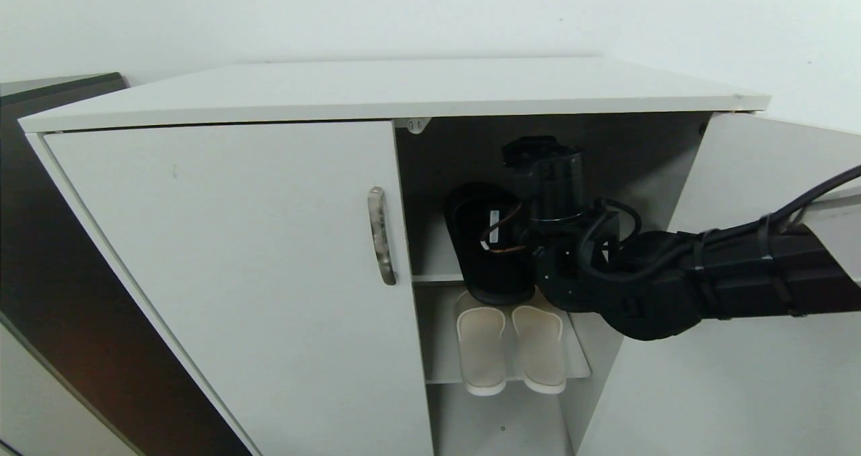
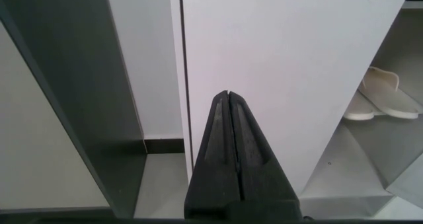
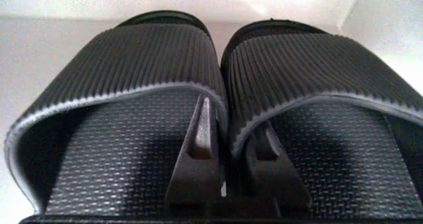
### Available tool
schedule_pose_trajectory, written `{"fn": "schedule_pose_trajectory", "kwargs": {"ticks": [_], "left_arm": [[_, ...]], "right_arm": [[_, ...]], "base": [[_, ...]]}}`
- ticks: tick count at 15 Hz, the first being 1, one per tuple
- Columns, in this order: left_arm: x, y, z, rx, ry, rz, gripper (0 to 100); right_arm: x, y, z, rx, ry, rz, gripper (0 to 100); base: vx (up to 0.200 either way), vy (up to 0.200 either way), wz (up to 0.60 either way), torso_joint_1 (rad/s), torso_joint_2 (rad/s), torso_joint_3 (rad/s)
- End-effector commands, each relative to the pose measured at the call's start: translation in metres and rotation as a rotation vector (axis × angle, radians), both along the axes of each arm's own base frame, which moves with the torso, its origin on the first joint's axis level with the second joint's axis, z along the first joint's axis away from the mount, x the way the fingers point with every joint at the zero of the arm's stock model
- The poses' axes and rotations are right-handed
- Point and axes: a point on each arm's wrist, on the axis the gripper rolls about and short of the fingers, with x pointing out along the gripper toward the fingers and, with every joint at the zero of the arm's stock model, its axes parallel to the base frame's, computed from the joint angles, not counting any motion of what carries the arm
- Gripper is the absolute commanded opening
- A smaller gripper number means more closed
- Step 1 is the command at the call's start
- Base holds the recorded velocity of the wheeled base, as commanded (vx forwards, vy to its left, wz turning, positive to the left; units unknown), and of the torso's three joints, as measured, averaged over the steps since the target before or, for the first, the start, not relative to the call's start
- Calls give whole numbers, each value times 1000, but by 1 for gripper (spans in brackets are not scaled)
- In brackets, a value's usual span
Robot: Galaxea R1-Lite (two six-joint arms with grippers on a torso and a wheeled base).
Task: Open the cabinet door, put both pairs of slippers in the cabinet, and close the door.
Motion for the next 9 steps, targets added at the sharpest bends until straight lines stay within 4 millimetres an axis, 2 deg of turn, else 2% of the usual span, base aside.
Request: {"fn": "schedule_pose_trajectory", "kwargs": {"ticks": [1,5,9], "left_arm": [[0,0,0,-1,1,0,0],[0,0,0,-1,1,0,0],[0,0,0,-1,1,0,0]], "right_arm": [[17,6,-3,8,-6,-14,0],[31,9,-2,0,3,-30,0],[35,12,-9,-11,16,-31,0]], "base": [[0,0,0,0,0,0],[0,0,0,0,0,0],[0,0,0,0,0,0]]}}
